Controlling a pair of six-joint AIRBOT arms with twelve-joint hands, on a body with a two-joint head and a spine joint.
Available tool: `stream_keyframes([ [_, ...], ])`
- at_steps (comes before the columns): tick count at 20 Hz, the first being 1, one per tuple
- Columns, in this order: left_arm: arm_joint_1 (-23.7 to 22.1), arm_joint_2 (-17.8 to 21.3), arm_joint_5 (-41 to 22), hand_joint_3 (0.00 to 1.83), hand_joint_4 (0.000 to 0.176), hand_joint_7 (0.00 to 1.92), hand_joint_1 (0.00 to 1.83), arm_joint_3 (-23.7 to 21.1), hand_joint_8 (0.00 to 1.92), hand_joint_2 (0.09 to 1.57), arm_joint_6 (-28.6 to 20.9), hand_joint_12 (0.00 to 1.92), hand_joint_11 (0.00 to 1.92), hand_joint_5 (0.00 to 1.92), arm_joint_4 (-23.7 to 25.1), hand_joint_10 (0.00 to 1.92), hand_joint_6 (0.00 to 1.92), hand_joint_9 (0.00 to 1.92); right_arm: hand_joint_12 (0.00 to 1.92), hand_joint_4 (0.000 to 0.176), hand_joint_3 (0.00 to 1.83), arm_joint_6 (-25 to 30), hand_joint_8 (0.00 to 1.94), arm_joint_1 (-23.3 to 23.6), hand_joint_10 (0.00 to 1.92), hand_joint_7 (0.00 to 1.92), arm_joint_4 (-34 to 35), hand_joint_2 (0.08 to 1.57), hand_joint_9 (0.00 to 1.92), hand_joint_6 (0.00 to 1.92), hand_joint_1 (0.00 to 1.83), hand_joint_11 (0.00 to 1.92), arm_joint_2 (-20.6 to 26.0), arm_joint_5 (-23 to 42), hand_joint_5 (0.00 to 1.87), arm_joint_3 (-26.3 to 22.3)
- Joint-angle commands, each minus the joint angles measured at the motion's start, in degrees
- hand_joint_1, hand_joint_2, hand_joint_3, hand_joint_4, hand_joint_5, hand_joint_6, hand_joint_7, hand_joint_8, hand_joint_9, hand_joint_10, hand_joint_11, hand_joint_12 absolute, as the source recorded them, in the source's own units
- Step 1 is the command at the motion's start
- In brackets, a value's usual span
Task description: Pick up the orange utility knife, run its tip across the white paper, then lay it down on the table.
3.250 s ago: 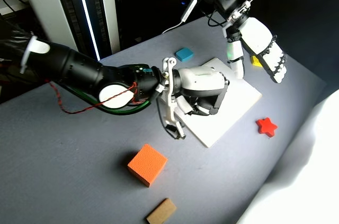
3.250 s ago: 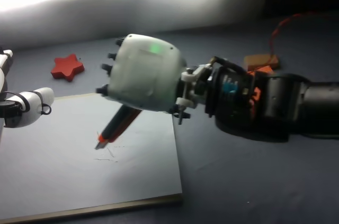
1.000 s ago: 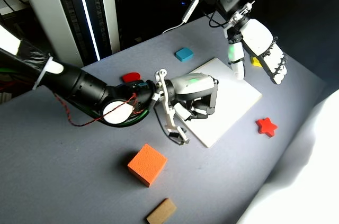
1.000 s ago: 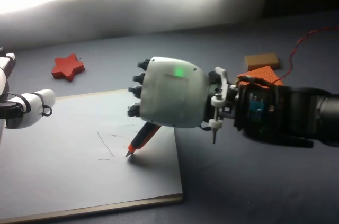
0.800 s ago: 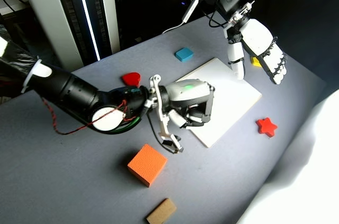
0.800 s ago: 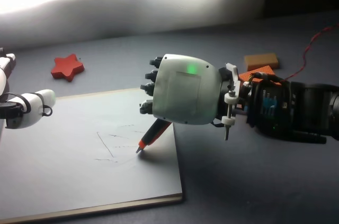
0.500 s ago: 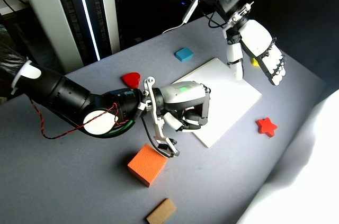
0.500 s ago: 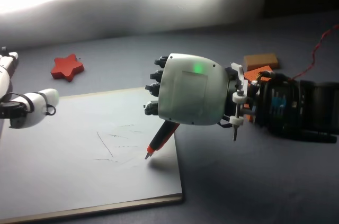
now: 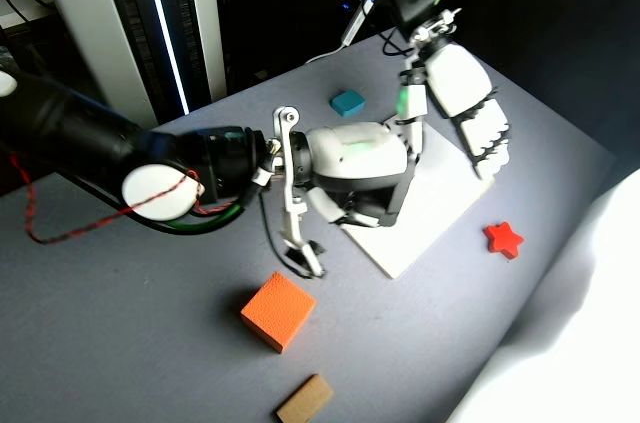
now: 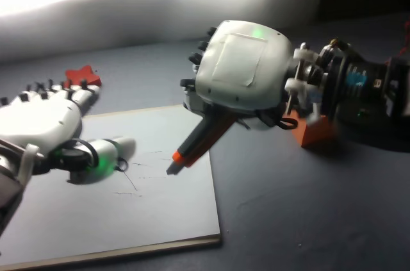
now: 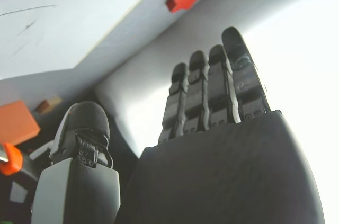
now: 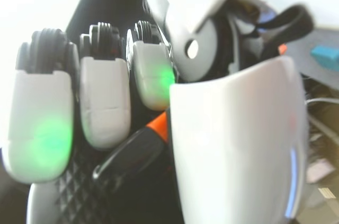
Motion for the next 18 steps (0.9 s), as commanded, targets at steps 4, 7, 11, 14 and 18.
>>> stream_keyframes([
  [4, -0.43, 0.29, -2.21, 0.0, 0.001, 0.12, 0.12, -2.45, 0.0, 1.3, 0.21, 0.6, 0.0, 0.07, 5.93, 0.01, 0.0, 0.08, 1.92, 0.176, 0.6, 10.07, 1.94, 3.52, 1.92, 1.59, 1.59, 1.01, 1.73, 1.92, 1.43, 1.79, 4.09, -11.09, 1.42, -5.38],
  [7, -0.4, 0.22, -2.09, 0.0, 0.001, 0.13, 0.14, -3.83, 0.0, 1.29, 0.21, 0.61, 0.0, 0.08, 6.27, 0.01, 0.0, 0.08, 1.92, 0.176, 0.61, 10.15, 1.94, 4.2, 1.92, 1.59, 7.35, 1.01, 1.73, 1.92, 1.44, 1.79, 6.49, -21.79, 1.44, -8.57],
  [11, -0.39, 0.22, -3.34, 0.0, 0.005, 0.11, 0.13, -4.26, 0.0, 1.3, -0.01, 0.52, 0.0, 0.07, 6.27, 0.01, 0.0, 0.06, 1.92, 0.176, 0.61, 9.7, 1.94, 1.97, 1.92, 1.6, 7.76, 0.99, 1.73, 1.92, 1.46, 1.78, 7.62, -24.73, 1.44, -9.38],
  [14, -0.08, 0.22, -4.32, 0.0, 0.001, 0.11, 0.12, -4.12, 0.0, 1.3, -0.26, 0.55, 0.0, 0.07, 6.27, 0.01, 0.0, 0.07, 1.92, 0.176, 0.64, 9.17, 1.94, 0.06, 1.92, 1.58, 7.75, 0.96, 1.71, 1.92, 1.49, 1.77, 8.02, -23.87, 1.44, -9.38],
  [18, 0.5, 0.23, -4.64, 0.0, 0.003, 0.1, 0.13, -3.79, 0.0, 1.3, -0.8, 0.58, 0.0, 0.06, 6.27, 0.0, 0.01, 0.07, 1.92, 0.176, 0.79, 8.16, 1.94, -2.33, 1.92, 1.55, 7.73, 0.89, 1.68, 1.92, 1.49, 1.71, 8.56, -22.64, 1.41, -9.36],
])
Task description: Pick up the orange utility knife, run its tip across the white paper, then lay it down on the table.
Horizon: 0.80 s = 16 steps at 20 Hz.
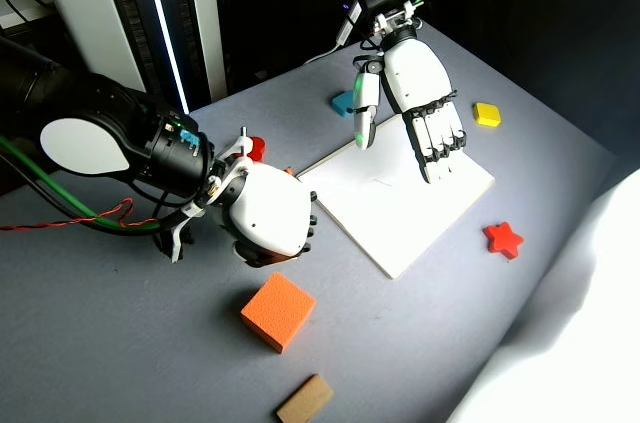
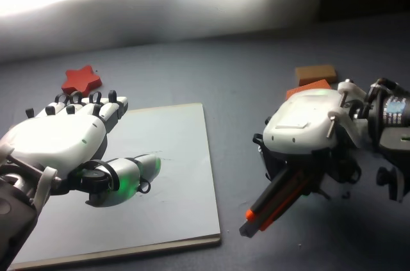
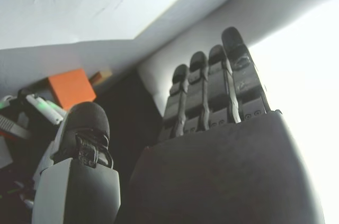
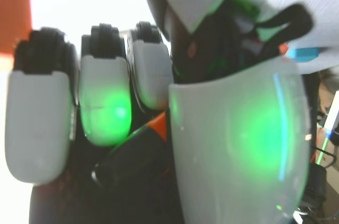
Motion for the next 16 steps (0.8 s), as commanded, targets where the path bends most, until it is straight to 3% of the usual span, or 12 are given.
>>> stream_keyframes([
  [1, 0.03, 0.23, -4.67, 0.0, 0.005, 0.11, 0.1, 0.23, 0.0, 1.3, -0.31, 0.62, 0.0, 0.07, 3.84, 0.0, 0.01, 0.07, 1.92, 0.176, 0.82, -0.27, 1.94, -0.14, 1.92, 1.49, 0.05, 0.86, 1.62, 1.92, 1.49, 1.62, 0.43, 6.23, 1.35, -0.18],
  [4, 0.29, 0.24, -4.72, 0.0, 0.002, 0.1, 0.1, 0.29, 0.0, 1.3, -0.49, 0.59, 0.0, 0.07, 3.84, 0.0, 0.0, 0.06, 1.92, 0.176, 0.84, -0.31, 1.94, -1.2, 1.92, 1.38, 0.04, 0.85, 1.5, 1.92, 1.44, 1.44, 0.66, 7.93, 1.19, -0.18],
  [5, 0.35, 0.24, -4.72, 0.0, 0.004, 0.11, 0.11, 0.32, 0.0, 1.3, -0.57, 0.59, 0.0, 0.07, 3.84, 0.0, 0.0, 0.07, 1.92, 0.0, 1.13, -0.31, 1.94, -1.7, 1.92, 1.26, 0.04, 0.8, 1.36, 1.92, 1.1, 1.26, 0.76, 9.16, 0.84, -0.17],
  [6, 0.37, 0.24, -4.73, 0.0, 0.005, 0.1, 0.09, 0.34, 0.0, 1.3, -0.66, 0.59, 0.0, 0.06, 3.84, 0.0, 0.0, 0.06, 1.92, 0.0, 1.29, -0.36, 1.94, -1.9, 1.92, 1.01, 0.04, 0.72, 1.2, 1.86, 1.16, 1.07, 0.8, 9.52, 0.76, -0.17],
  [8, 0.37, 0.24, -4.73, 0.0, 0.008, 0.1, 0.1, 0.44, 0.0, 1.3, -0.72, 0.59, 0.0, 0.06, 3.84, 0.0, 0.0, 0.06, 1.92, 0.0, 1.03, -0.45, 1.81, -1.96, 1.92, 0.82, -0.12, 0.85, 0.89, 1.84, 1.13, 0.79, 0.97, 9.52, 0.63, -0.18],
  [9, 0.36, 0.24, -4.73, 0.0, 0.006, 0.11, 0.11, 0.47, 0.0, 1.3, -0.73, 0.58, 0.0, 0.07, 3.84, 0.0, 0.0, 0.06, 1.92, 0.0, 0.68, -0.45, 1.78, -2.01, 1.92, 0.67, -0.42, 1.06, 0.65, 1.84, 1.07, 0.62, 1.22, 9.94, 0.5, -0.2],
  [11, 0.36, 0.24, -4.73, 0.0, 0.006, 0.11, 0.11, 0.46, 0.0, 1.3, -0.73, 0.58, 0.0, 0.07, 3.84, 0.0, 0.0, 0.06, 1.92, 0.0, 0.68, -0.46, 1.78, -2.03, 1.92, 0.67, -0.71, 1.06, 0.65, 1.84, 1.07, 0.62, 1.43, 10.25, 0.5, -0.27],
  [12, 0.37, 0.24, -4.73, 0.0, 0.004, 0.11, 0.1, 0.44, 0.0, 1.3, -0.73, 0.6, 0.0, 0.06, 3.84, 0.0, 0.0, 0.06, 1.92, 0.022, 0.24, -0.46, 1.72, -2.01, 1.84, 0.56, -0.99, 1.28, 0.38, 1.78, 1.02, 0.36, 1.66, 10.31, 0.47, -0.41],
  [13, 0.44, 0.24, -4.73, 0.0, 0.003, 0.11, 0.11, 0.39, 0.0, 1.3, -0.73, 0.6, 0.0, 0.07, 3.84, 0.01, 0.0, 0.07, 1.92, 0.0, 0.08, -0.46, 1.37, -1.97, 1.67, 0.31, -1.07, 1.19, 0.24, 1.38, 0.97, 0.15, 1.92, 10.34, 0.24, -0.63],
  [14, 0.54, 0.24, -4.73, 0.0, 0.004, 0.12, 0.12, 0.35, 0.0, 1.3, -0.73, 0.61, 0.0, 0.08, 3.84, 0.01, 0.01, 0.08, 1.89, 0.0, 0.03, -0.46, 1.04, -1.92, 1.52, 0.28, -1.08, 1.14, 0.2, 1.08, 0.94, 0.03, 2.22, 10.35, 0.17, -0.93],
  [15, 0.66, 0.24, -4.72, 0.0, 0.003, 0.12, 0.11, 0.34, 0.0, 1.3, -0.73, 0.62, 0.0, 0.09, 3.84, 0.01, 0.01, 0.08, 1.84, 0.0, 0.03, -0.45, 0.91, -1.95, 1.44, 0.29, -1.08, 1.13, 0.19, 0.99, 0.92, 0.01, 2.63, 10.34, 0.15, -1.35],
  [16, 0.75, 0.24, -4.72, 0.0, 0.007, 0.12, 0.1, 0.33, 0.0, 1.3, -0.73, 0.61, 0.0, 0.07, 3.84, 0.0, 0.0, 0.08, 1.6, 0.0, 0.02, -0.45, 0.53, -1.99, 1.06, 0.34, -1.08, 1.12, 0.2, 0.76, 0.85, 0.0, 3.11, 10.34, 0.12, -1.95],
])
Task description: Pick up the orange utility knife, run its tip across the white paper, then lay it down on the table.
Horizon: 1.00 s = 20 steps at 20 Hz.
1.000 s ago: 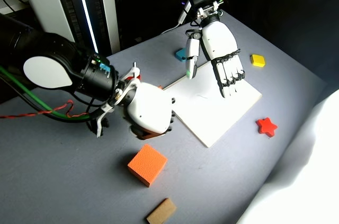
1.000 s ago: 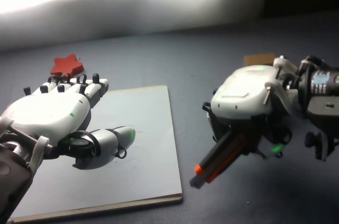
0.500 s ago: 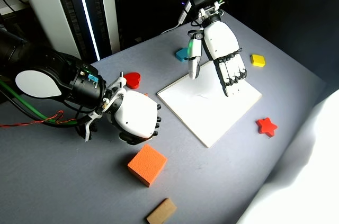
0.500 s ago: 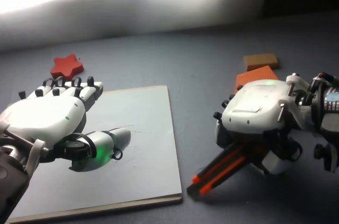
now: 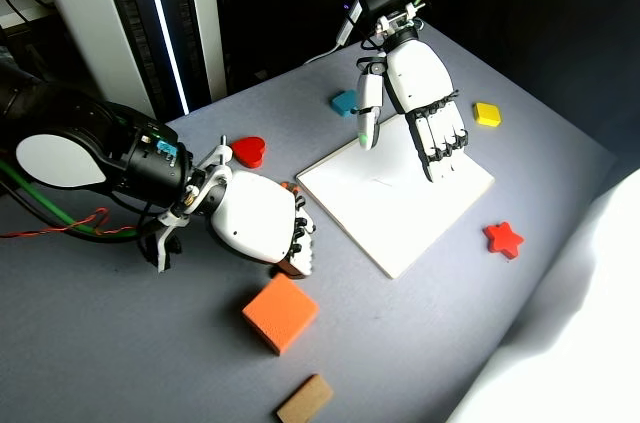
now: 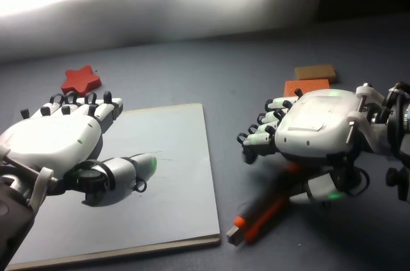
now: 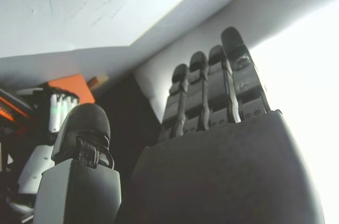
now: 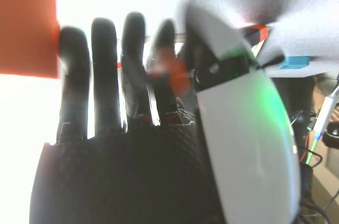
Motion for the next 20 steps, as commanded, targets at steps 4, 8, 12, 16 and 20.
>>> stream_keyframes([
  [4, -0.17, 0.24, -4.05, 0.0, 0.006, 0.11, 0.08, -0.01, 0.0, 1.3, -0.25, 0.61, 0.0, 0.07, 3.56, 0.0, 0.0, 0.07, 1.06, 0.0, 0.0, -0.01, 0.02, 0.38, 0.34, 0.27, 0.06, 1.07, 0.14, 0.19, 0.71, 0.0, 1.96, 5.35, 0.08, -1.77],
  [8, -0.18, 0.23, -4.05, 0.0, 0.0, 0.11, 0.08, -0.35, 0.0, 1.31, -0.1, 0.58, 0.0, 0.07, 3.59, 0.0, 0.0, 0.07, 0.75, 0.0, 0.0, 0.0, 0.0, 1.83, 0.12, 0.2, 0.07, 1.03, 0.15, 0.03, 0.62, 0.0, 3.85, 5.15, 0.07, -2.93],
  [12, -2.24, 0.27, -4.04, 0.0, 0.004, 0.17, 0.1, -0.46, 0.01, 1.3, 0.26, 0.69, 0.0, 0.11, 3.6, 0.02, 0.01, 0.11, 0.92, 0.0, 0.02, 0.15, 0.02, 4.29, 0.12, 0.33, 2.31, 1.08, 0.28, 0.08, 0.31, 0.0, 6.77, 5.63, 0.25, -4.73],
  [16, -4.88, 0.35, -3.35, 0.0, 0.0, 0.68, 0.2, -1.22, 0.08, 1.29, 1.38, 1.47, 0.01, 0.53, 3.6, 0.3, 0.06, 0.54, 1.65, 0.0, 0.01, 2.16, 0.4, 5.98, 1.0, 0.76, 4.34, 1.2, 0.47, 0.48, 0.22, 0.04, 9.78, 5.28, 0.59, -7.13],
  [20, -6.8, 1.03, -3.25, 0.0, 0.0, 0.77, 0.23, -2.65, 1.13, 1.33, 2.41, 1.91, 0.29, 0.9, 3.59, 1.53, 0.29, 0.61, 1.92, 0.0, 0.02, 2.06, 1.33, 7.15, 1.68, 1.01, 4.35, 1.34, 0.87, 1.32, 0.18, 0.62, 13.26, 4.48, 0.86, -9.72],
])
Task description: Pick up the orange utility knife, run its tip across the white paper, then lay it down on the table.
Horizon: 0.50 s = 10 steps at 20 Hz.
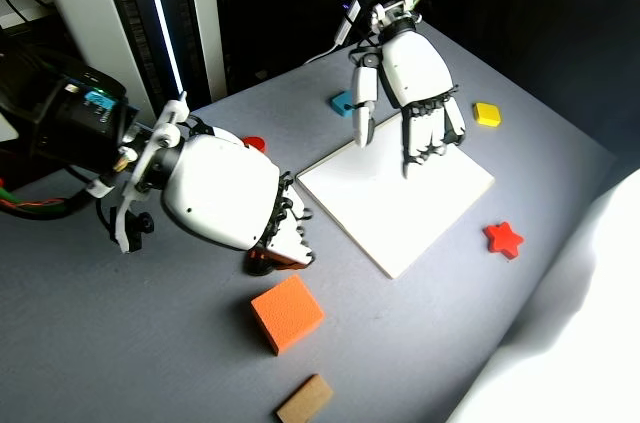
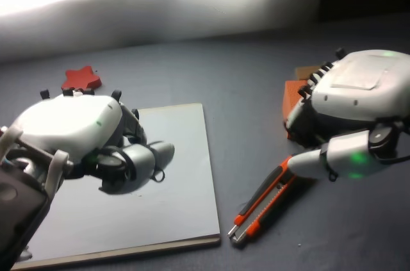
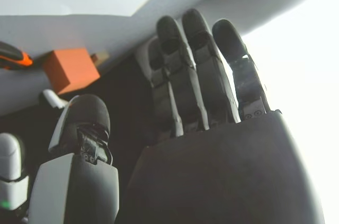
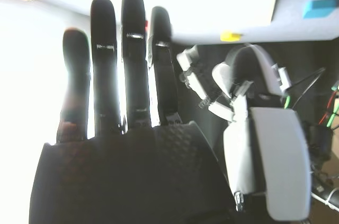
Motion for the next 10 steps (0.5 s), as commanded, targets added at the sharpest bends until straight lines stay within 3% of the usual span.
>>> stream_keyframes([
  [1, -0.95, 0.56, -3.98, 0.0, 0.0, 0.83, 0.27, -0.17, 1.25, 1.33, 0.54, 1.92, 0.4, 0.92, 4.3, 1.61, 0.6, 0.66, 1.92, 0.0, 0.03, -0.11, 1.44, 1.09, 1.8, 1.11, 0.35, 1.38, 1.0, 1.45, 0.14, 0.78, 0.87, 4.33, 0.95, -0.47],
  [3, -1.68, 0.56, -2.98, 0.01, 0.0, 0.96, 0.28, -0.28, 1.61, 1.39, 0.79, 1.92, 0.61, 0.93, 5.31, 1.87, 1.43, 0.82, 1.92, 0.0, 0.04, -0.53, 1.67, 1.67, 1.91, 1.24, 0.34, 1.48, 1.18, 1.73, 0.11, 1.09, 2.74, 3.59, 1.1, -1.62],
  [4, -1.87, 0.54, -2.87, 0.01, 0.0, 1.0, 0.28, -0.5, 1.7, 1.42, 0.89, 1.92, 0.69, 0.96, 5.34, 1.91, 1.62, 0.88, 1.92, 0.0, 0.04, -0.66, 1.71, 1.78, 1.92, 1.28, 0.34, 1.5, 1.23, 1.77, 0.11, 1.15, 3.2, 3.59, 1.13, -1.89],
  [6, -2.21, 0.47, -2.87, 0.01, 0.0, 1.05, 0.41, -1.42, 1.84, 1.45, 1.16, 1.92, 0.86, 1.0, 5.59, 1.92, 1.79, 1.0, 1.92, 0.0, 0.04, -0.83, 1.76, 1.84, 1.92, 1.33, 0.33, 1.57, 1.32, 1.84, 0.12, 1.2, 4.31, 3.79, 1.18, -2.57],
  [7, -2.21, 0.47, -2.87, 0.01, 0.0, 1.05, 0.43, -1.84, 1.88, 1.48, 1.16, 1.92, 0.87, 0.99, 5.85, 1.92, 1.85, 1.01, 1.92, 0.116, 0.08, -0.76, 1.83, 1.66, 1.92, 1.34, 0.33, 1.57, 1.35, 1.88, 0.13, 1.25, 4.69, 4.38, 1.21, -2.88],
  [8, -2.19, 0.47, -2.87, 0.02, 0.0, 1.07, 0.44, -2.26, 1.88, 1.49, 1.19, 1.92, 0.89, 1.0, 5.98, 1.92, 1.87, 1.04, 1.92, 0.164, 0.09, -0.73, 1.85, 1.39, 1.92, 1.35, 0.33, 1.57, 1.38, 1.9, 0.15, 1.28, 5.1, 4.89, 1.22, -3.2],
  [10, -2.19, 0.47, -2.87, 0.01, 0.0, 1.08, 0.46, -2.67, 1.89, 1.51, 1.19, 1.92, 0.9, 0.98, 5.98, 1.92, 1.89, 1.05, 1.92, 0.176, 0.08, -0.81, 1.88, 1.36, 1.92, 1.38, 0.33, 1.57, 1.39, 1.91, 0.19, 1.28, 5.6, 5.58, 1.23, -3.8],
])
